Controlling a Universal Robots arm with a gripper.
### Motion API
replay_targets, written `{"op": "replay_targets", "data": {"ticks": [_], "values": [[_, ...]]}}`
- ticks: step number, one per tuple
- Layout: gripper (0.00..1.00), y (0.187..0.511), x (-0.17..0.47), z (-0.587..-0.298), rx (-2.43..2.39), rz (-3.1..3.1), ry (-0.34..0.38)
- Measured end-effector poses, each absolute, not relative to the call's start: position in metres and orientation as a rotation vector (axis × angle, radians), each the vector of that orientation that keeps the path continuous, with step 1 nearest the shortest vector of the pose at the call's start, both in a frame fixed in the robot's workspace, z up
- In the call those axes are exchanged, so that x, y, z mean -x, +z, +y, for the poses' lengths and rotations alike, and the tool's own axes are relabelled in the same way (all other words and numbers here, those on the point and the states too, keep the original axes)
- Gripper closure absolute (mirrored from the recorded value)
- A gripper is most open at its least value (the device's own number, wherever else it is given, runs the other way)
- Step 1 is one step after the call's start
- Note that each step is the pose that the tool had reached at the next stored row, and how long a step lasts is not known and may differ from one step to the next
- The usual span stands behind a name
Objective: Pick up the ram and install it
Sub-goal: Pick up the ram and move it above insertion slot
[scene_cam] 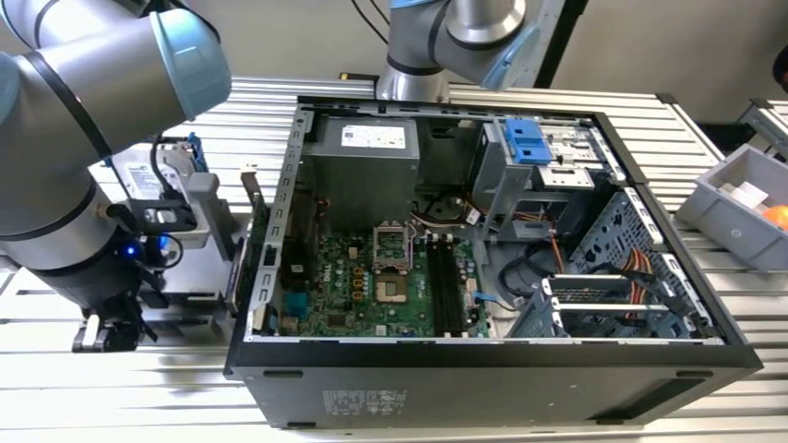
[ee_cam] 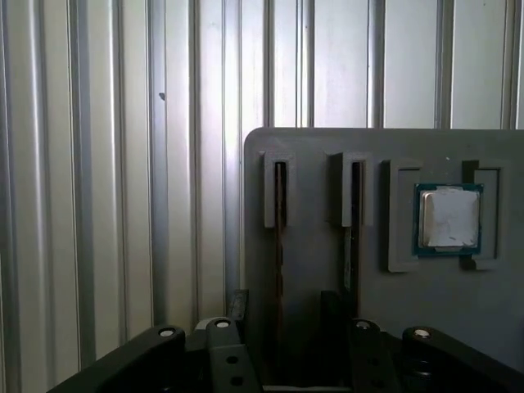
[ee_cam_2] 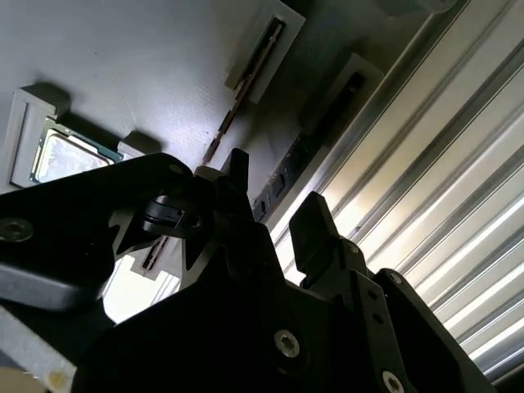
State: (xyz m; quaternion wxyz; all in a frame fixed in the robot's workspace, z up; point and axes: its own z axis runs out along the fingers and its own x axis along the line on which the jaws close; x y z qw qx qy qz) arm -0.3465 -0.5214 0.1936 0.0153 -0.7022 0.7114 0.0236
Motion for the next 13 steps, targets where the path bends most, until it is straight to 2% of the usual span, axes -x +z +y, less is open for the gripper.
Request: {"op": "replay_targets", "data": {"ticks": [11,12,13], "values": [[0.00,0.1912,0.3465,-0.5214,2.185,2.214,0.074],[1.00,0.1911,0.3465,-0.5214,2.185,2.213,0.073],[1.00,0.1910,0.3465,-0.5214,2.185,2.213,0.074]]}}
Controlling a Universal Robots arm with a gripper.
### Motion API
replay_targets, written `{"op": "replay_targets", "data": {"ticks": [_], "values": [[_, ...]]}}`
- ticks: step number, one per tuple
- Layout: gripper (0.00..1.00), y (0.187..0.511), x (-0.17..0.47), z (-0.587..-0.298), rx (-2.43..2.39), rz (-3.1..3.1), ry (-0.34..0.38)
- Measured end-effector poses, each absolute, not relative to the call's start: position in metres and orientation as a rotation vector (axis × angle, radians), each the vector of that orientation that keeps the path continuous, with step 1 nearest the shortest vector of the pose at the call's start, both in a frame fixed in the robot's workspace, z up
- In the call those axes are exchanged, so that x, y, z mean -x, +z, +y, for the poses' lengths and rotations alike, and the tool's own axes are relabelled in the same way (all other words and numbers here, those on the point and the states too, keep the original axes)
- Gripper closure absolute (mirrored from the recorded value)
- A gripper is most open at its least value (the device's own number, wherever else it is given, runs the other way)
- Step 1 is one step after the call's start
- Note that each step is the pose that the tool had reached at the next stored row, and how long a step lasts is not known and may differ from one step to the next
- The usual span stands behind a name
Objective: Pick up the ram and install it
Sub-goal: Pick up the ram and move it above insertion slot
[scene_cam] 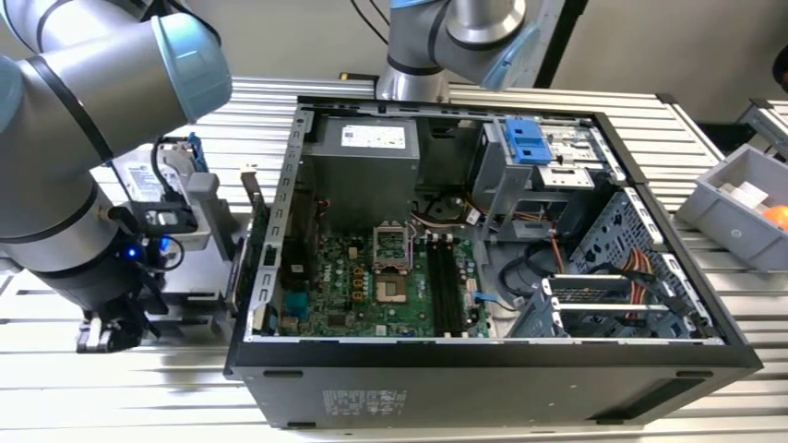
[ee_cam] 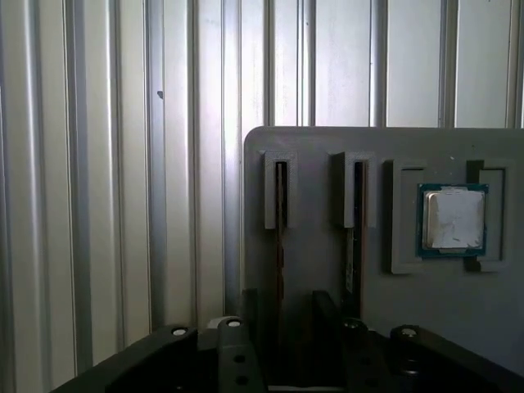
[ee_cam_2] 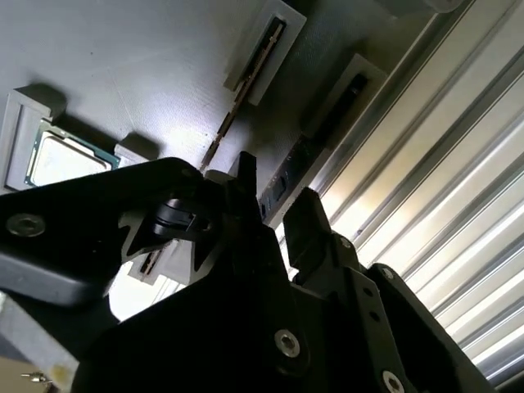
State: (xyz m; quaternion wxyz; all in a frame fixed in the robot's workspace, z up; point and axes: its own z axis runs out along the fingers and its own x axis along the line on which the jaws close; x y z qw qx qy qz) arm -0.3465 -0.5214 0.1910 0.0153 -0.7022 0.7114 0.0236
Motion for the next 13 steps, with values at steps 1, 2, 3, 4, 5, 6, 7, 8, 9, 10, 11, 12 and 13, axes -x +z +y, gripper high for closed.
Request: {"op": "replay_targets", "data": {"ticks": [1,2,3,4,5,6,7,8,9,10,11,12,13], "values": [[1.00,0.1909,0.3465,-0.5214,2.185,2.213,0.074],[1.00,0.1908,0.3465,-0.5214,2.185,2.214,0.074],[1.00,0.1908,0.3465,-0.5214,2.185,2.213,0.074],[1.00,0.1907,0.3465,-0.5215,2.185,2.214,0.073],[1.00,0.1906,0.3465,-0.5214,2.185,2.213,0.073],[1.00,0.1905,0.3465,-0.5214,2.185,2.213,0.074],[1.00,0.1905,0.3465,-0.5214,2.185,2.214,0.074],[1.00,0.1904,0.3464,-0.5214,2.185,2.214,0.074],[1.00,0.1903,0.3465,-0.5214,2.185,2.214,0.074],[1.00,0.1902,0.3465,-0.5215,2.185,2.214,0.074],[1.00,0.1901,0.3465,-0.5215,2.185,2.214,0.074],[1.00,0.1900,0.3465,-0.5215,2.185,2.214,0.074],[1.00,0.1899,0.3465,-0.5214,2.185,2.214,0.074]]}}
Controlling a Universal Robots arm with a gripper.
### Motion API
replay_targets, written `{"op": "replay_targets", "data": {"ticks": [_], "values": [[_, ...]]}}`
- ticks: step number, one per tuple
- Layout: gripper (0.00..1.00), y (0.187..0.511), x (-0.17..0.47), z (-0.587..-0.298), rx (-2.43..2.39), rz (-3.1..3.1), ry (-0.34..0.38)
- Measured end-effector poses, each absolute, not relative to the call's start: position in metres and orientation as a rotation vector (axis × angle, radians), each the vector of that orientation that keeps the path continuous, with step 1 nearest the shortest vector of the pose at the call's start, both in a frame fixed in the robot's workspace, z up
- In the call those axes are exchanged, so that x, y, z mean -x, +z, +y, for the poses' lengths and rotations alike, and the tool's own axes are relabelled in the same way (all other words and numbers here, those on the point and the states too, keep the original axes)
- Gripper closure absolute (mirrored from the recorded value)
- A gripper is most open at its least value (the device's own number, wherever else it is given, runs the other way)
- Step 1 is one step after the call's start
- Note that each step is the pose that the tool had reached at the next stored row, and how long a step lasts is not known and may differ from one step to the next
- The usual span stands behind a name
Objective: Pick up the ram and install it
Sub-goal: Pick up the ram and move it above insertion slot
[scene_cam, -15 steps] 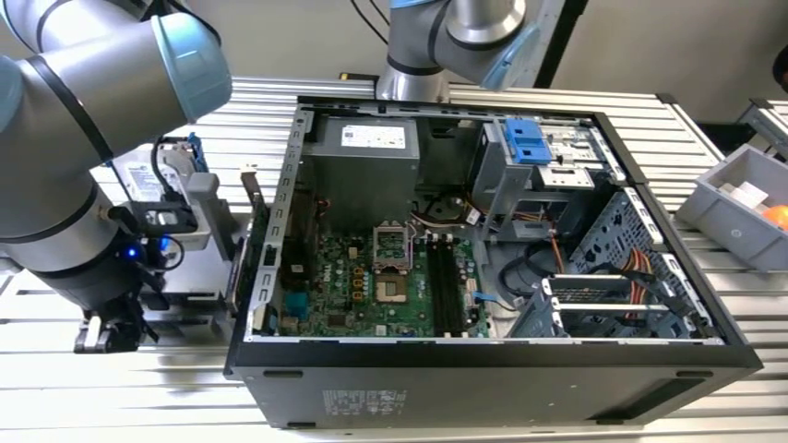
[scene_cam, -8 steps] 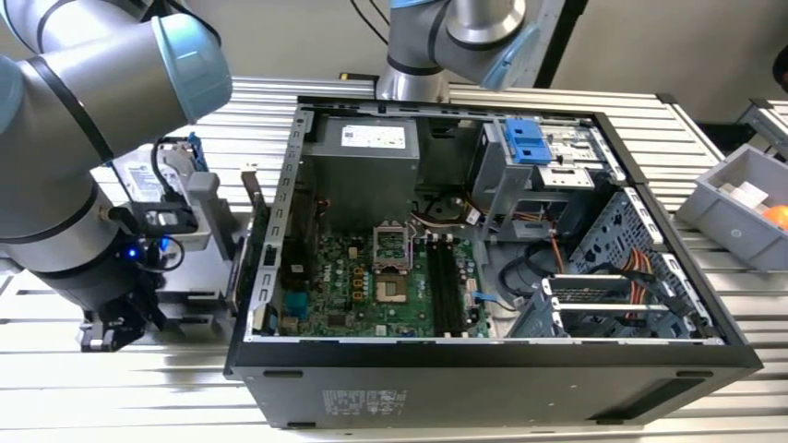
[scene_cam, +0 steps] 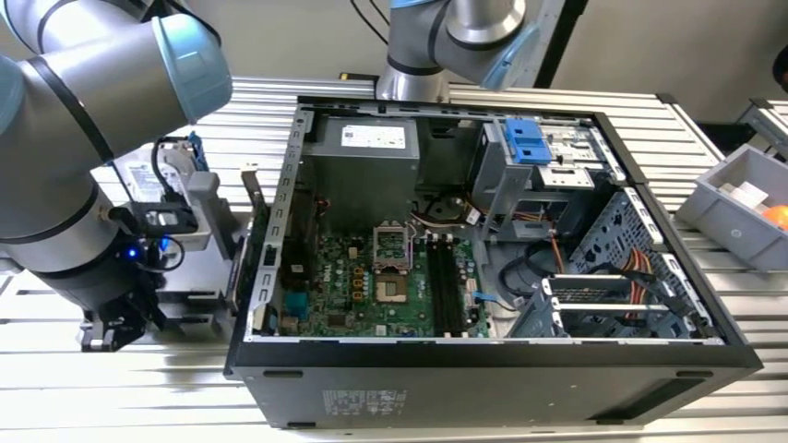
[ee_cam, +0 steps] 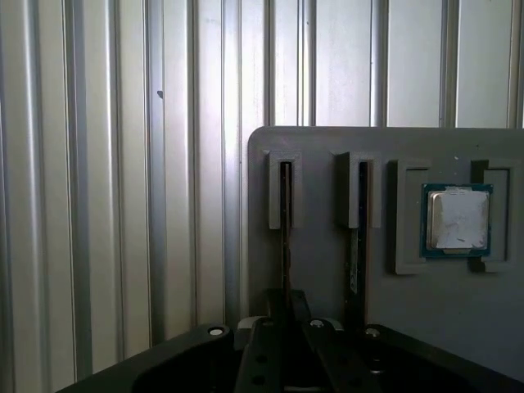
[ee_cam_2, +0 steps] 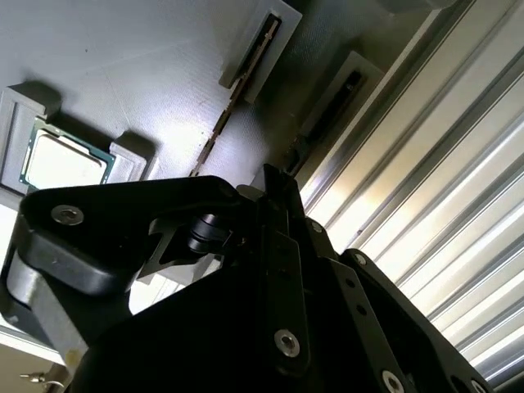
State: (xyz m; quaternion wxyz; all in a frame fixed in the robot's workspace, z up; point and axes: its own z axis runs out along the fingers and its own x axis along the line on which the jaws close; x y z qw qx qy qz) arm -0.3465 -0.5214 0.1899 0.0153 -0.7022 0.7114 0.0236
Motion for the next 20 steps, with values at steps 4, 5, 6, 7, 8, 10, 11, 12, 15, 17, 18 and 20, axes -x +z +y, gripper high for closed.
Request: {"op": "replay_targets", "data": {"ticks": [4,5,6,7,8,10,11,12,15,17,18,20], "values": [[1.00,0.1897,0.3465,-0.5214,2.185,2.214,0.074],[1.00,0.1896,0.3465,-0.5215,2.185,2.214,0.074],[1.00,0.1895,0.3465,-0.5215,2.185,2.214,0.074],[1.00,0.1894,0.3465,-0.5215,2.185,2.214,0.074],[1.00,0.1893,0.3465,-0.5214,2.185,2.214,0.074],[1.00,0.1891,0.3465,-0.5214,2.185,2.214,0.074],[1.00,0.1890,0.3465,-0.5214,2.185,2.214,0.074],[1.00,0.1890,0.3465,-0.5215,2.185,2.214,0.074],[1.00,0.1887,0.3465,-0.5215,2.185,2.214,0.074],[1.00,0.1888,0.3465,-0.5214,2.185,2.213,0.073],[1.00,0.1891,0.3465,-0.5214,2.185,2.213,0.073],[1.00,0.1905,0.3464,-0.5213,2.183,2.212,0.073]]}}
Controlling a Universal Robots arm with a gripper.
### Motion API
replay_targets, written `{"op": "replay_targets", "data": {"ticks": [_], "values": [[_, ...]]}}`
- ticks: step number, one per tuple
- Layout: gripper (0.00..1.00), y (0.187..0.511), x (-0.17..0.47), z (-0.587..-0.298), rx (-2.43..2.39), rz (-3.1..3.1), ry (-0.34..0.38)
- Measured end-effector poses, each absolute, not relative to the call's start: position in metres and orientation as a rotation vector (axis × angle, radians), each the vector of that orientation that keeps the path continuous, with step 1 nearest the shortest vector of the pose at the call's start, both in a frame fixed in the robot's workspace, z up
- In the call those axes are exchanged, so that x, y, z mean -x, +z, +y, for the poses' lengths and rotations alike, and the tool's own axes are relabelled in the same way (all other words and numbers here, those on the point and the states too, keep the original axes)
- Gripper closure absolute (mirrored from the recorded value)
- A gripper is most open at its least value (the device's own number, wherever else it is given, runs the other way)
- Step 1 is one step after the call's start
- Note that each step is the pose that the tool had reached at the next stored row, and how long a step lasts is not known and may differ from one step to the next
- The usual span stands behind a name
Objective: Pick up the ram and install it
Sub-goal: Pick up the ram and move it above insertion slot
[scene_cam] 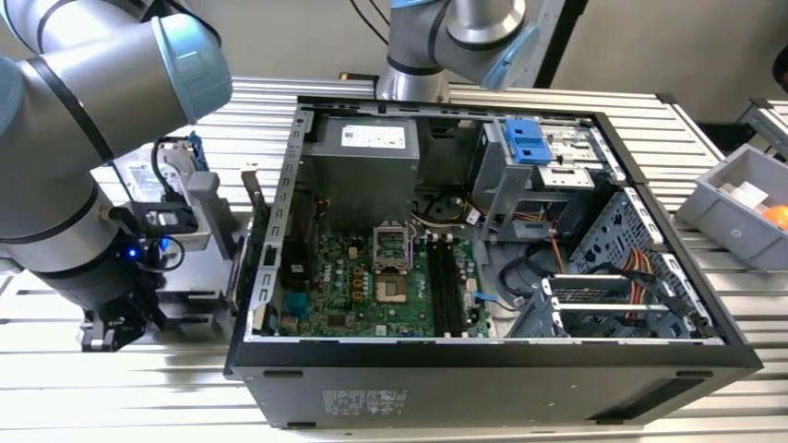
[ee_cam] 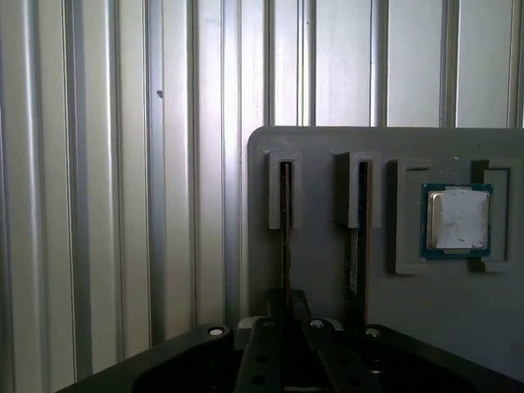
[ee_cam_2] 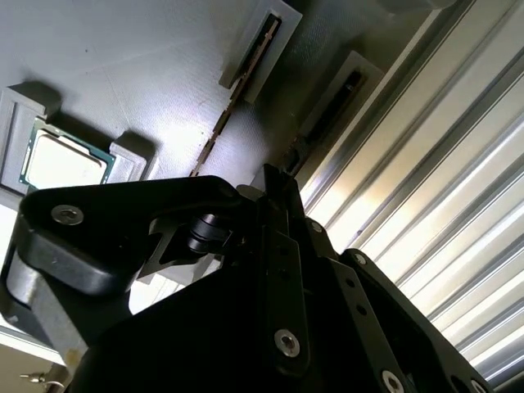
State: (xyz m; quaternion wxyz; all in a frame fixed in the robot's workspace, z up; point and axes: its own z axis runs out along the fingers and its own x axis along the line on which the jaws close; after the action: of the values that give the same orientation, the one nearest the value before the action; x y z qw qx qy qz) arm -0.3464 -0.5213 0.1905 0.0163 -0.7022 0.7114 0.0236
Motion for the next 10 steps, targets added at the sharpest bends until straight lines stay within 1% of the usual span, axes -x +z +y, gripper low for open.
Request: {"op": "replay_targets", "data": {"ticks": [10], "values": [[1.00,0.204,0.347,-0.521,2.185,2.213,0.074]]}}
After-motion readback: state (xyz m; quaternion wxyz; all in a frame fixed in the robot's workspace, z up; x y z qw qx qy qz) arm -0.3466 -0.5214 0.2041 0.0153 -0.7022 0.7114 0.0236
